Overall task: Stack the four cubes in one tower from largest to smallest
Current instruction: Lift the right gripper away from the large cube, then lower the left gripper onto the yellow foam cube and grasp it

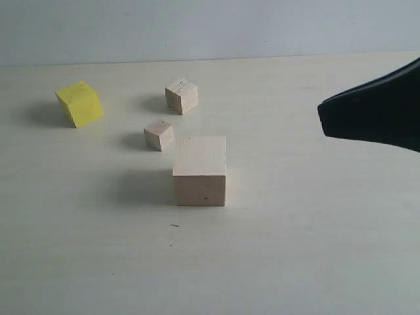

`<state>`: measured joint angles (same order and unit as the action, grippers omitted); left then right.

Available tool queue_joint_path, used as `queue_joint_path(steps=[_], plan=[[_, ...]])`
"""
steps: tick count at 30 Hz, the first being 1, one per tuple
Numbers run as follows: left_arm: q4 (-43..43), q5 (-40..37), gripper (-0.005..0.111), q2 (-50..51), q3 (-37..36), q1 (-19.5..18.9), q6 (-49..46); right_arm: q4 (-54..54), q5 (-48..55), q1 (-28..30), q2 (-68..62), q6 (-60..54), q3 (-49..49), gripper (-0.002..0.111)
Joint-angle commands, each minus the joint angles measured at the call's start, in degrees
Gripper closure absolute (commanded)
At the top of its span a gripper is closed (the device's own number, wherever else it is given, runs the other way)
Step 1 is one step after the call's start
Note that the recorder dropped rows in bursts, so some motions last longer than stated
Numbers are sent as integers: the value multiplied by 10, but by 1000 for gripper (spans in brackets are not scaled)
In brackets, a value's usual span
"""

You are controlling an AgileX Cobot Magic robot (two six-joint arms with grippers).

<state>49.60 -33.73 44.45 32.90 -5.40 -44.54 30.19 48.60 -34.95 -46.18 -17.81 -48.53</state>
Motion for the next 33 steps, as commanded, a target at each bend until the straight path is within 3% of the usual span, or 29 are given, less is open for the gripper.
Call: queue_joint_path(steps=[1, 11, 18, 23, 28, 33], plan=[[-81, 13, 2, 119, 91, 3, -9, -8, -14, 0, 2, -1, 2, 108], [-105, -2, 2, 370, 297, 5, -53, -9, -28, 0, 2, -1, 2, 108], [-192, -23, 2, 520, 409, 49, -63, -9, -28, 0, 2, -1, 2, 108], [-274, -30, 7, 607, 460, 87, -62, -6, -26, 0, 2, 16, 2, 108], [-379, -30, 24, 670, 504, 115, -57, -6, -14, 0, 2, 29, 2, 108], [-386, -20, 20, 719, 539, 115, -57, -2, -11, 0, 2, 29, 2, 108]])
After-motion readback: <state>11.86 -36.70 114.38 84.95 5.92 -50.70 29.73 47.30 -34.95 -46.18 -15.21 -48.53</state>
